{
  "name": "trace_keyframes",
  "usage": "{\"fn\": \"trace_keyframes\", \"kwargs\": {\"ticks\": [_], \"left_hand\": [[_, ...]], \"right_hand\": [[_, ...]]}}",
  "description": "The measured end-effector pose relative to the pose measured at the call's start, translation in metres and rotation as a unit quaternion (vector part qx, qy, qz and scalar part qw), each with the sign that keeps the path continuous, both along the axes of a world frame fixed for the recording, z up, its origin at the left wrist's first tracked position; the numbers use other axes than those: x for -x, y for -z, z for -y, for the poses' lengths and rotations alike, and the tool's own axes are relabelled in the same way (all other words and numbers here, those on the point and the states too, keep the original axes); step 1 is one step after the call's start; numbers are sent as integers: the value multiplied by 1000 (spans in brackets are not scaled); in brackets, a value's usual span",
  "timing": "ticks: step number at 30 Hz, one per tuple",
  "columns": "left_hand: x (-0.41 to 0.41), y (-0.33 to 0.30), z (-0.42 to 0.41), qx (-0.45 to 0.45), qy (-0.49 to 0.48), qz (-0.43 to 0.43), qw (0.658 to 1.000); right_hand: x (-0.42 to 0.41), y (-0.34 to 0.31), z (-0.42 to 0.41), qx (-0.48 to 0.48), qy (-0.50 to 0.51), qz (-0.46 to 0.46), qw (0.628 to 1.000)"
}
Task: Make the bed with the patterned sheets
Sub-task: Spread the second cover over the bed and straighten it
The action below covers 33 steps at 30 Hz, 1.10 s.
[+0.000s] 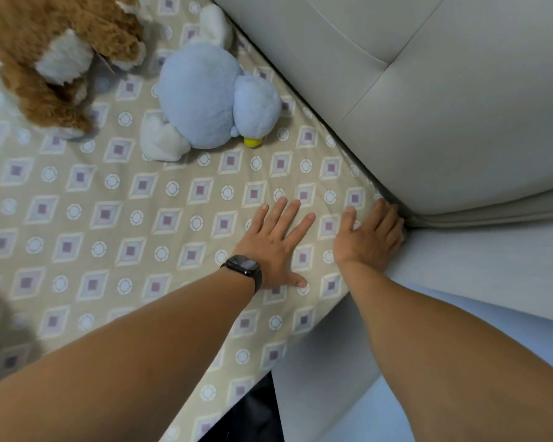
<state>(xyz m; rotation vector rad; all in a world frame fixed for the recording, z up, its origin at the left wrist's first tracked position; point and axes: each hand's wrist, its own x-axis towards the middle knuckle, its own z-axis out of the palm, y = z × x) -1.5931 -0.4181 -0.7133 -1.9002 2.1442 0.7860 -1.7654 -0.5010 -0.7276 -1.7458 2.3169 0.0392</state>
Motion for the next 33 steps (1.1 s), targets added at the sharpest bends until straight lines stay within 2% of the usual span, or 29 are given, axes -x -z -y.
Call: {"fn": "trace_keyframes", "kwargs": {"ticks": [4,8,10,13,16,18,21,23,25,28,31,33], "left_hand": [[1,-3,-34,0,-7,-13,1000],[-1,-13,-52,-43,47,-19,998],[-11,-27,-72,-54,83,-16,995],[-32,-45,-103,-68,115,-38,990],[-88,-67,-110,-76,-51,-63,994],[-136,-81,-102,-49,-173,-45,983],[-216,-100,-71,10,-326,15,945],[-266,-111,-45,74,-390,64,915],[-307,-118,-9,134,-386,106,907],[-347,-128,46,183,-308,172,918],[-379,-117,94,116,-237,242,934],[-393,-104,105,27,-284,220,933]], "right_hand": [[0,-3,3,-8,3,10,1000],[-8,-19,10,-98,14,-34,995],[-34,-38,9,-101,-38,-36,993],[-93,-74,14,-13,-176,35,984],[-175,-112,39,21,-345,79,935],[-219,-128,60,-2,-417,60,907],[-264,-133,84,-60,-462,-48,883],[-292,-128,88,-126,-461,-74,875],[-312,-117,89,-173,-451,-88,871],[-327,-95,80,-156,-458,-136,865],[-340,-72,85,-116,-468,-154,863],[-342,-63,92,-107,-479,-157,857]]}}
